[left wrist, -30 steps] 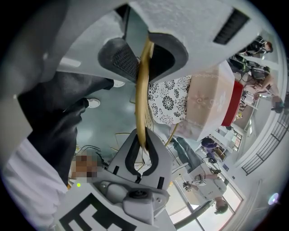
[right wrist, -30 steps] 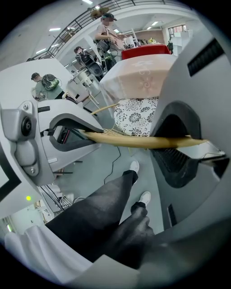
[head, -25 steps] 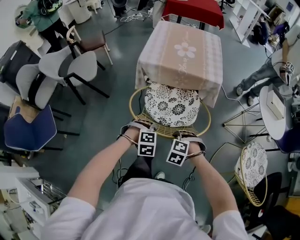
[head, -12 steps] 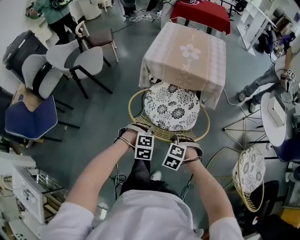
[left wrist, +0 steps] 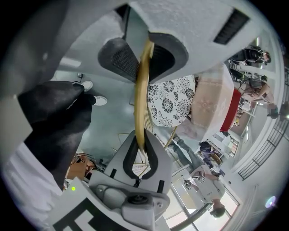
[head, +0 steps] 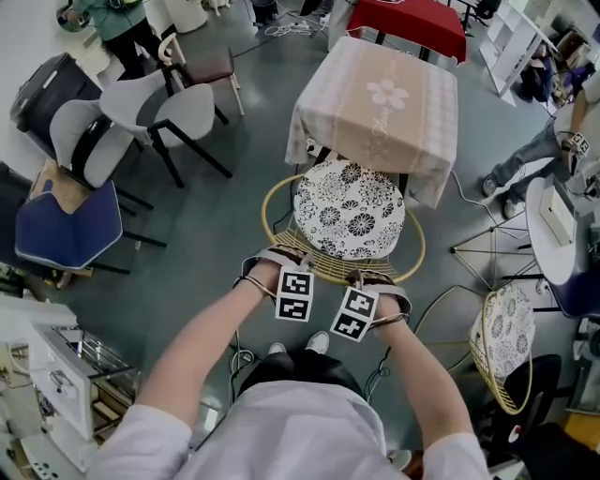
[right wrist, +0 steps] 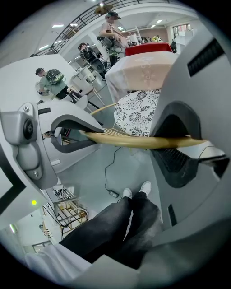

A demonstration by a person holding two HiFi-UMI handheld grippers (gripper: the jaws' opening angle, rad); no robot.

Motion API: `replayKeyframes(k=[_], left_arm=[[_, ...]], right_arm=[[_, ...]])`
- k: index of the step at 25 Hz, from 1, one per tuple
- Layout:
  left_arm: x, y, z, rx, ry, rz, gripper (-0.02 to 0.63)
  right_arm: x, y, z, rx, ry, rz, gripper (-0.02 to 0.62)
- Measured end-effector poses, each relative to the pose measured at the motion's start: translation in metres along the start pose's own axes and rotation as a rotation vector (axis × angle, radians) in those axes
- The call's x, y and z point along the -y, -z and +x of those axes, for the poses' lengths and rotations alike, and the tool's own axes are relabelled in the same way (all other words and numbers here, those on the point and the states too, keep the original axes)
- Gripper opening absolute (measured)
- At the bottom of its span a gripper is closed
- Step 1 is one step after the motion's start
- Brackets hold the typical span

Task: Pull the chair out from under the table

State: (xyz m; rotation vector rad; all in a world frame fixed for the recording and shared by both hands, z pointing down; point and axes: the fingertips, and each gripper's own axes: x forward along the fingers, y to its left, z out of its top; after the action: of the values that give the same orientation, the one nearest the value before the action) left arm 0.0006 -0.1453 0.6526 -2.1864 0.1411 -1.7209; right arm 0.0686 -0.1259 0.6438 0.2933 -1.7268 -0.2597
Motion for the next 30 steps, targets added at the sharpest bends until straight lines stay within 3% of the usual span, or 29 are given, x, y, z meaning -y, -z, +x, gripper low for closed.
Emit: replayKeyframes(k=[30], left_arm=[[0.116,0.005,-0.042,0.037,0.022,0.067,0.061]], right_arm=[[-0.114,-0.033,-0.033,-0.049,-0.005,0.075,0.025]])
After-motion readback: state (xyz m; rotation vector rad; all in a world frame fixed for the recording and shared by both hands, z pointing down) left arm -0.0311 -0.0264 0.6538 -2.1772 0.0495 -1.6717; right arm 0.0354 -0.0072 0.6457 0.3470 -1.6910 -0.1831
